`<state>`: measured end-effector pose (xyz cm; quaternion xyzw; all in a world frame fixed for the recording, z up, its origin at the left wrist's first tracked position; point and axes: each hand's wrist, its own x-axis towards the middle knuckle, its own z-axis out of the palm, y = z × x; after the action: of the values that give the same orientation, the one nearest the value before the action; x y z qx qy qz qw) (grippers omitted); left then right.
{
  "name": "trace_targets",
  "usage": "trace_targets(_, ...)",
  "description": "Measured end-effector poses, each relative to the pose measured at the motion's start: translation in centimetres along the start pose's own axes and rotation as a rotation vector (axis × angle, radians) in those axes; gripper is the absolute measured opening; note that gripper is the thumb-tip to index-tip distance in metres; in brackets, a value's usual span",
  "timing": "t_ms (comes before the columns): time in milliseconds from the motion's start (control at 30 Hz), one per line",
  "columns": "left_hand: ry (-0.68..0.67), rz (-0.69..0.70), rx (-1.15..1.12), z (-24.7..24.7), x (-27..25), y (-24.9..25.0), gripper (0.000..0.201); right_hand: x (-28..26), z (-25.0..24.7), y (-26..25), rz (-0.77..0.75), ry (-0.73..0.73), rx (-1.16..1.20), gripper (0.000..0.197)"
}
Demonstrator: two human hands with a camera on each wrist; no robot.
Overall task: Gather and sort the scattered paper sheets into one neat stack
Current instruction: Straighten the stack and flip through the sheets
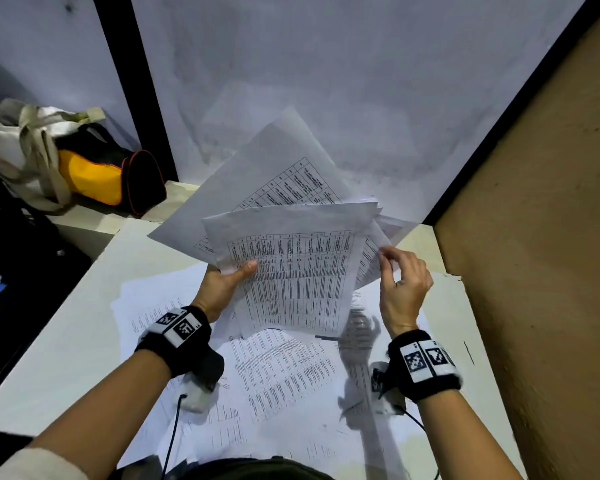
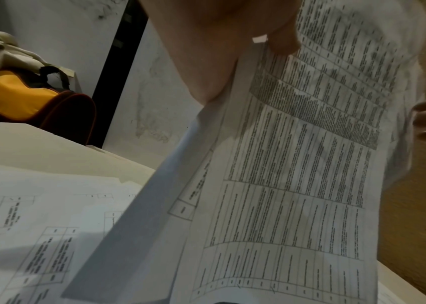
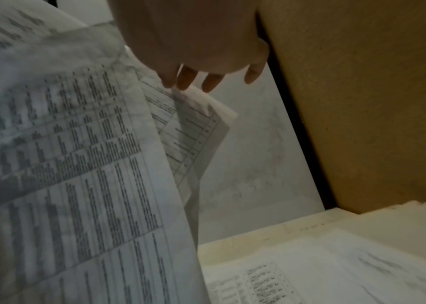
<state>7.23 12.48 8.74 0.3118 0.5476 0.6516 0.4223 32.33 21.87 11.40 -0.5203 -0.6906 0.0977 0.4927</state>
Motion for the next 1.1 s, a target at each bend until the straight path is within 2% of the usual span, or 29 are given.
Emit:
trace_targets(67,-0.007,0.001,-0.001,0.1,0.0,0.0,0.042,-0.1,0.3,0.2,0.018,-0.012,0.058,0.024)
trace_targets(133,-0.013,0.004,-0.007,0.1,-0.1,0.2,0.06,-0.4,0.4,0.2,0.086,-0.01,0.084,0.032)
trace_targets(167,-0.014,0.007,-0.011,0.2,-0.2,0.4,0.072,-0.5,0.5,0.1,0.089,-0.021,0.08,0.038)
trace_targets(233,-0.025,0.024,-0.027,0.2,-0.2,0.5,0.082,-0.6,0.4,-0.2,0.048,-0.077,0.03,0.043)
trace_targets(400,-0.035,0.029,-0.002,0.1,-0.1,0.4,0.072,0.6,0.0,-0.5,0.079,-0.261,-0.095,0.049)
trace_targets(467,-0.039,0.018,0.014,0.1,-0.1,0.4,0.058,1.2,-0.2,-0.6,0.092,-0.317,-0.128,0.041)
trace_targets(533,-0.039,0.018,0.033,0.1,-0.2,0.5,0.05,1.3,-0.2,-0.4,0.114,-0.303,-0.067,0.027)
trace_targets(633,-0.028,0.011,0.066,0.2,-0.4,1.0,0.069,-0.1,0.3,0.4,0.303,-0.303,0.096,0.016)
trace_targets(667,-0.023,0.014,0.072,0.2,-0.3,0.9,0.072,-1.1,0.7,0.8,0.391,-0.374,0.096,0.015)
trace_targets(733,-0.02,0.012,0.062,0.2,-0.4,1.1,0.081,-3.1,1.7,1.2,0.513,-0.654,0.046,0.014)
trace_targets(767,-0.019,-0.002,0.06,0.2,-0.5,1.2,0.089,-3.9,1.9,0.9,0.54,-0.817,0.011,0.017)
trace_targets(833,-0.036,-0.008,0.07,0.3,-0.6,1.4,0.093,-4.2,2.0,0.5,0.618,-1.031,0.051,0.048)
trace_targets(867,-0.048,-0.003,0.077,0.3,-0.6,1.5,0.087,-4.0,1.7,0.1,0.685,-1.039,0.163,0.07)
trace_targets(933,-0.063,-0.006,0.089,0.2,-0.7,1.6,0.076,-3.0,1.2,-0.1,0.753,-0.893,0.37,0.103)
trace_targets(1000,-0.065,-0.005,0.095,0.1,-0.5,1.4,0.073,-1.5,1.2,-0.2,0.673,-0.819,0.481,0.106)
trace_targets(1100,-0.054,0.007,0.072,0.2,-0.2,1.3,0.075,0.5,1.8,-2.0,0.552,-0.836,0.571,0.102)
